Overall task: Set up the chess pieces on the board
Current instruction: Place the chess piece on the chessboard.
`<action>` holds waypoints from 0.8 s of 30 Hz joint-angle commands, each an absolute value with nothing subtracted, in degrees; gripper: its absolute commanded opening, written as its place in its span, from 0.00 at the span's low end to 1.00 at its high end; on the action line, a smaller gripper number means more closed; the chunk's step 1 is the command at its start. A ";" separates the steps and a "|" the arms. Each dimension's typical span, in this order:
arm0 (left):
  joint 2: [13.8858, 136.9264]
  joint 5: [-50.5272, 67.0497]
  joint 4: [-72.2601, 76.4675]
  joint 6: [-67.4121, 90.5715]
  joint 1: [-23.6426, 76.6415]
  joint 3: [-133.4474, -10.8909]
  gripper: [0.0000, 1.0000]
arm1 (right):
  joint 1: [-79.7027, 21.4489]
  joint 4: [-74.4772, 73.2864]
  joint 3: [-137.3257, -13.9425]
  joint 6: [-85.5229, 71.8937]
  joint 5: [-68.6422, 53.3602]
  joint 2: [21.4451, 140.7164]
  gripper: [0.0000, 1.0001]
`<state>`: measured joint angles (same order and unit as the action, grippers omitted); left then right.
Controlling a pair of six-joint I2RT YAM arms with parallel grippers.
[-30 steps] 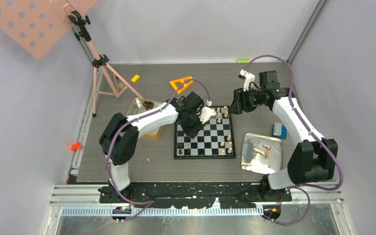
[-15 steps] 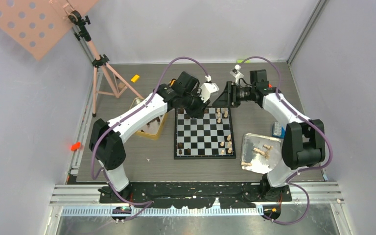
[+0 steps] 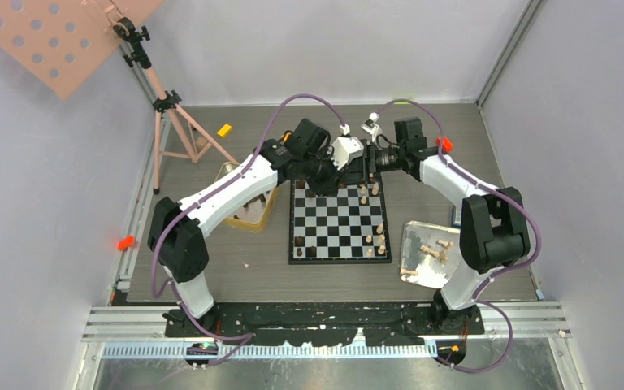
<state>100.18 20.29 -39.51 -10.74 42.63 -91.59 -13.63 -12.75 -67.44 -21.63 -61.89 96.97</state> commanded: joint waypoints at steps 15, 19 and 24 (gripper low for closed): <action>99.72 18.10 -37.93 -11.48 43.49 -91.58 0.00 | -15.79 -15.60 -69.09 -18.94 -65.42 97.81 0.43; 100.10 17.89 -38.23 -11.84 43.93 -91.67 0.00 | -15.97 -15.62 -69.76 -19.15 -65.60 98.44 0.37; 100.37 17.55 -38.29 -12.12 44.21 -91.58 0.01 | -15.99 -15.64 -70.34 -19.33 -66.06 98.72 0.23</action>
<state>100.47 17.30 -39.75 -11.16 43.55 -91.24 -15.51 -15.77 -68.03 -19.81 -65.12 98.41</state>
